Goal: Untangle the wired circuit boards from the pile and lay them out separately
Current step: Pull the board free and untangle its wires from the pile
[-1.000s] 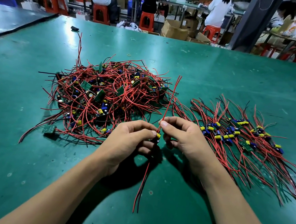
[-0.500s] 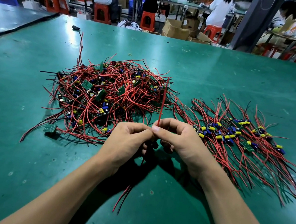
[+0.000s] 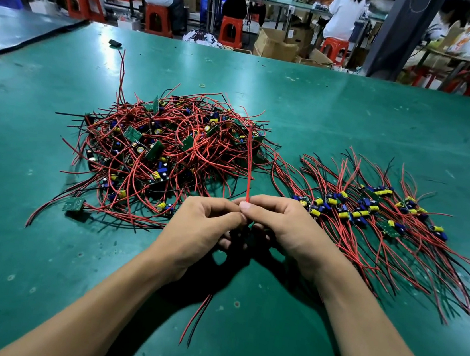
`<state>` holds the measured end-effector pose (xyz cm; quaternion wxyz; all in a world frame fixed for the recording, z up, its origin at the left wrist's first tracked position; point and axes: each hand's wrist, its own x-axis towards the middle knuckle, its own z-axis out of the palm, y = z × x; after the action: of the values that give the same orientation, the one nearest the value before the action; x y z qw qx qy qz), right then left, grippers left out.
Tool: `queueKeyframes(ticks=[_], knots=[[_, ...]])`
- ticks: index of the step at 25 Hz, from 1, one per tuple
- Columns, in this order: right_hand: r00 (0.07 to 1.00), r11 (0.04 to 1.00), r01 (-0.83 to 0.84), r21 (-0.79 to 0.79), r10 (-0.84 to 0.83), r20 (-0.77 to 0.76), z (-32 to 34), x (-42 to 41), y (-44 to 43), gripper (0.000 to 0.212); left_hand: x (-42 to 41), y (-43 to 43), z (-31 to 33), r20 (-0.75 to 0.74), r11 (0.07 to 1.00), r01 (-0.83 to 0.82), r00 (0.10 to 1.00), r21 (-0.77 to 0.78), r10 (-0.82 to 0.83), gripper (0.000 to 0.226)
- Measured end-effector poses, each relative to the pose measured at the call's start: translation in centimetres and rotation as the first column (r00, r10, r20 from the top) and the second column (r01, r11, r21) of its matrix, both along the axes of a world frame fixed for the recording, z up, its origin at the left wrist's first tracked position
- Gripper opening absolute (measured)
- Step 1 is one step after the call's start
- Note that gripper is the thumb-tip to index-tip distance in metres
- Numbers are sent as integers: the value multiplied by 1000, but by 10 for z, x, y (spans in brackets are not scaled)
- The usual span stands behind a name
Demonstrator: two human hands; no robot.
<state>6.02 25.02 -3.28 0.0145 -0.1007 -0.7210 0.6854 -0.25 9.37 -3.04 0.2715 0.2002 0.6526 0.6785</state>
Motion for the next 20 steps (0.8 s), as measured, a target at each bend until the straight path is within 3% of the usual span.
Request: queueKeyframes(ticks=[3, 8, 12, 20], knots=[[996, 996, 91, 22, -90, -22, -2, -2, -2, 25, -1, -2, 2, 52, 999, 22, 998, 35, -23, 12], [955, 946, 282, -157, -293, -48, -7, -11, -12, 25, 0, -2, 4, 85, 999, 16, 996, 50, -20, 16], [879, 818, 446, -363, -476, 7, 0, -12, 1, 24, 1, 0, 3, 54, 999, 32, 998, 20, -33, 17], [861, 647, 435, -627, -502, 79, 16, -7, 15, 28, 0, -2, 5, 69, 997, 76, 995, 16, -77, 19]])
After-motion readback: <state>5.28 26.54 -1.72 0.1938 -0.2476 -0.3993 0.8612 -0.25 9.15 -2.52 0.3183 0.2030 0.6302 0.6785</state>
